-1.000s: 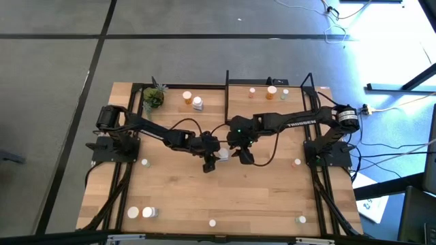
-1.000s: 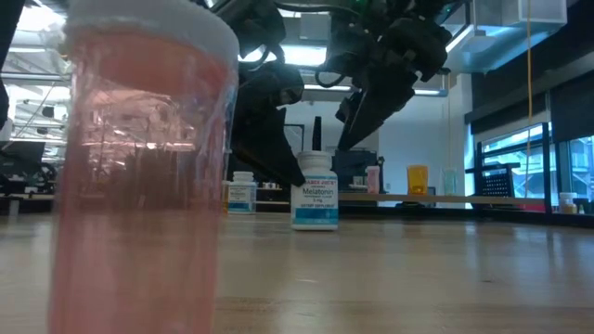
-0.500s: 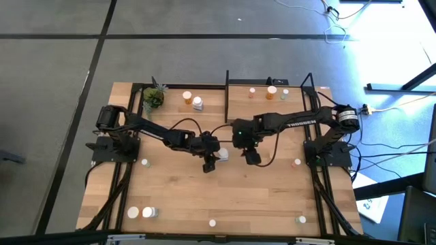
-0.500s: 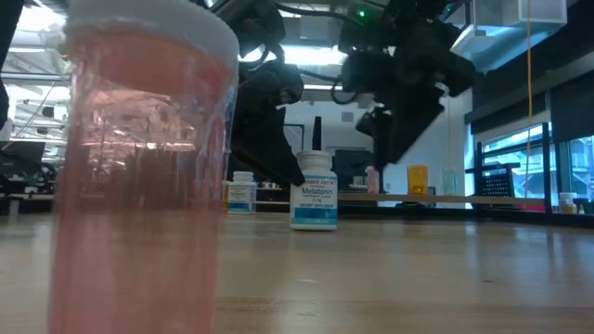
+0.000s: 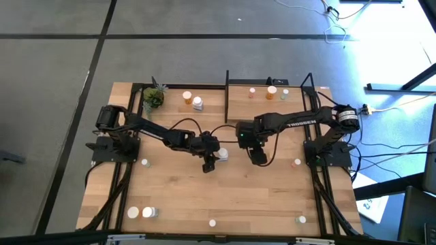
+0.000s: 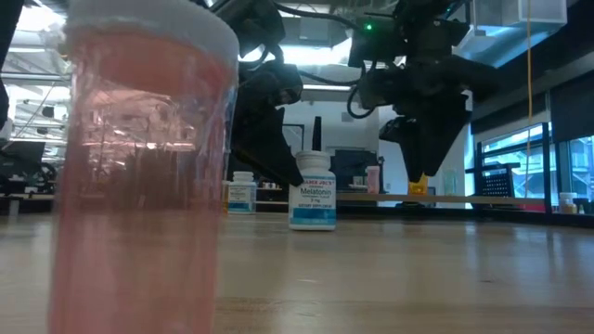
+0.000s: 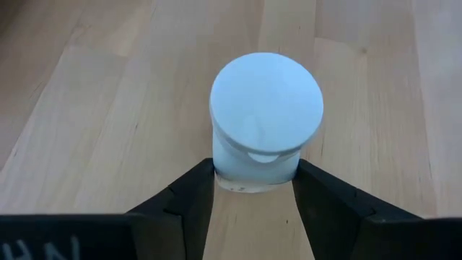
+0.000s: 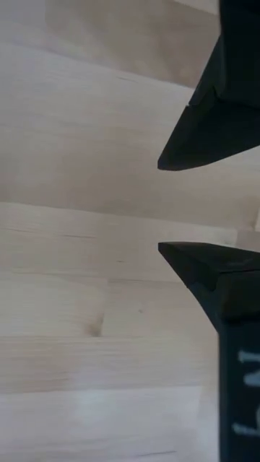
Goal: Pick and place medicine bottles onto shelf by color
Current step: Put the middle white pill bottle on the shelf
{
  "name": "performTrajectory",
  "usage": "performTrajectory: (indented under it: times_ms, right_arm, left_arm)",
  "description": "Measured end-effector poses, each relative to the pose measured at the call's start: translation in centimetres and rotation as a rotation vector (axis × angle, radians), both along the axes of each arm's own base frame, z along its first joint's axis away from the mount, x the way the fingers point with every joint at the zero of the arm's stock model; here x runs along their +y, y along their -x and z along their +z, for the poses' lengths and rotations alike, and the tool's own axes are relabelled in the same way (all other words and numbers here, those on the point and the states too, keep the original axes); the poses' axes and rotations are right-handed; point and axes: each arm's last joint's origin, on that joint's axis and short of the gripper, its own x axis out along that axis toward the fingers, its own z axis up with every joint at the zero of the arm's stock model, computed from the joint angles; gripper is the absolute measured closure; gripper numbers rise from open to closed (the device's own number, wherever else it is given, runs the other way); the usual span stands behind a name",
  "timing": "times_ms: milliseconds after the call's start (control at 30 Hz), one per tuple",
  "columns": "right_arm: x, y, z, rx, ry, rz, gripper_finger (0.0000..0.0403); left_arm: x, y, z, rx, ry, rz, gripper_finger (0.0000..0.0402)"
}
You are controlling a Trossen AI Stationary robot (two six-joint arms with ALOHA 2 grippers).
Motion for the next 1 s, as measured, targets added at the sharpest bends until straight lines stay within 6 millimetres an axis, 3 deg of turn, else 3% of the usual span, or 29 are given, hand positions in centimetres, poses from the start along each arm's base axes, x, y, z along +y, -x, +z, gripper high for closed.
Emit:
performTrajectory:
  times_ms: [533,1000]
  right_arm:
    - [0.0,-0.1,0.0,-0.009,0.001,0.000,0.0231]
    - [-0.1,-1.4,0.3,-0.146,0.008,0.000,0.0231]
  left_arm:
    - [0.0,0.0,0.0,0.003,0.000,0.000,0.0227]
    - [0.0,0.0,0.0,0.003,0.001,0.000,0.0227]
